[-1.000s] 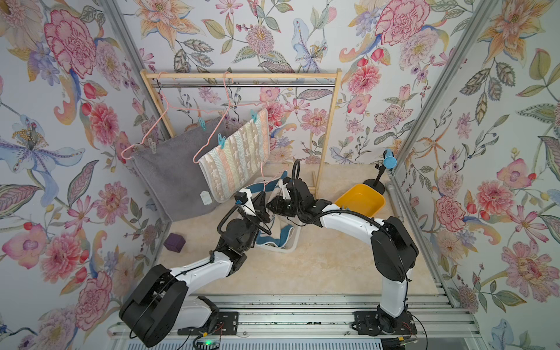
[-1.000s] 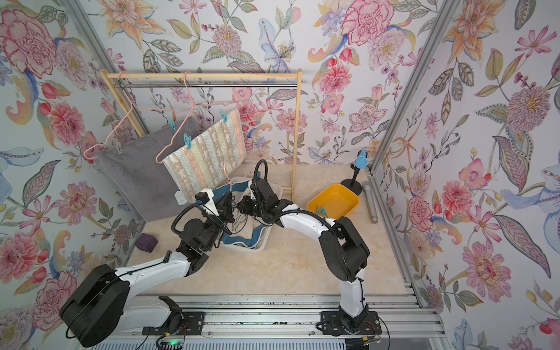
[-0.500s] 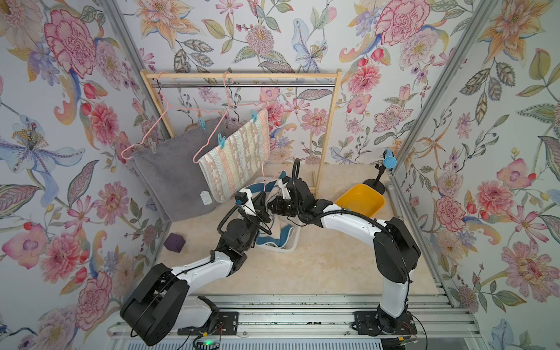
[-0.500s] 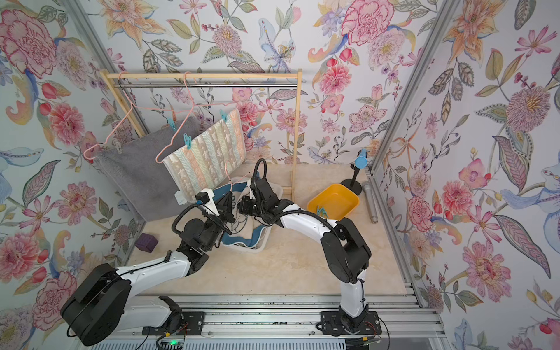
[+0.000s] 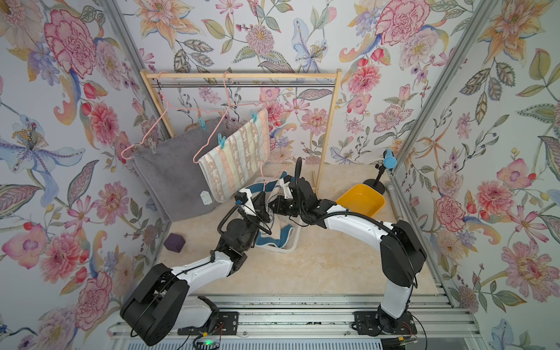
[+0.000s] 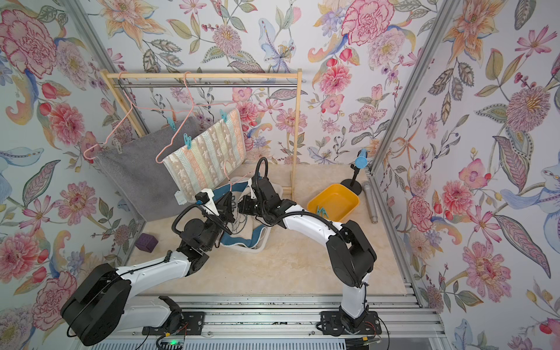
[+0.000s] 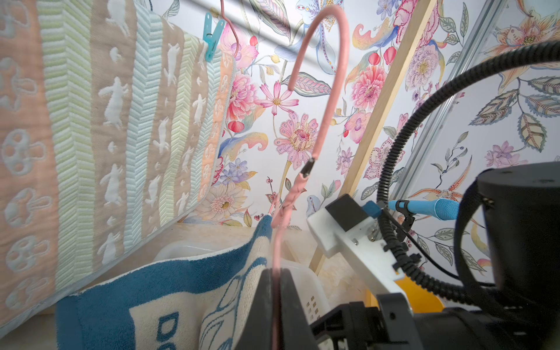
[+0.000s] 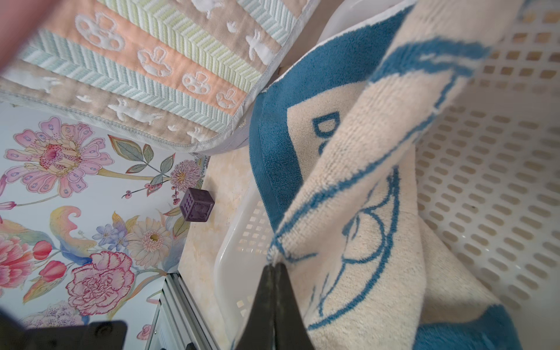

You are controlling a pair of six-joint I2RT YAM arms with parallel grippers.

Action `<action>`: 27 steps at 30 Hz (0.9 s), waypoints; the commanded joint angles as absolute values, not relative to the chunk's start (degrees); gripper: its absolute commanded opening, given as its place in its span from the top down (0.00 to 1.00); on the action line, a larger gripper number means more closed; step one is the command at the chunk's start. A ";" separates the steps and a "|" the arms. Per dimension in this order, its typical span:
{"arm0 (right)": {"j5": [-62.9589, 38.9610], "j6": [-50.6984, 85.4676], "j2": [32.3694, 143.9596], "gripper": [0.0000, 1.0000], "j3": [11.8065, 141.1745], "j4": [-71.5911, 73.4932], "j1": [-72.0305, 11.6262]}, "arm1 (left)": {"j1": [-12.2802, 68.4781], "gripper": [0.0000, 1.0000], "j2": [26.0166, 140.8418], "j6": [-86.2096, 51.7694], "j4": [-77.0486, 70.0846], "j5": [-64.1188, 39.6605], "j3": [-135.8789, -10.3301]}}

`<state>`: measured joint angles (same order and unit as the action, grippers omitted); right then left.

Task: Remove the clothespins securing towels to the hanger
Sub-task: Remove the towel from the hanger.

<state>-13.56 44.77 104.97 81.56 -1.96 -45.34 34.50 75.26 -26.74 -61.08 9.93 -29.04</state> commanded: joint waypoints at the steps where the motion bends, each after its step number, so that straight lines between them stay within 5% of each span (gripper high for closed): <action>1: -13.27 43.68 100.85 1.00 80.21 -1.94 -45.26 | 33.72 1.00 73.87 -25.49 -61.71 11.78 -29.61; 27: -12.66 40.42 81.80 1.00 70.04 -3.87 -34.75 | 29.81 1.00 68.73 -23.59 -54.85 15.35 -30.95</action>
<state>-12.93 41.67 82.56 70.37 -3.62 -36.07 30.68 70.41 -25.12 -55.64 12.62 -29.04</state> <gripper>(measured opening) 0.042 0.062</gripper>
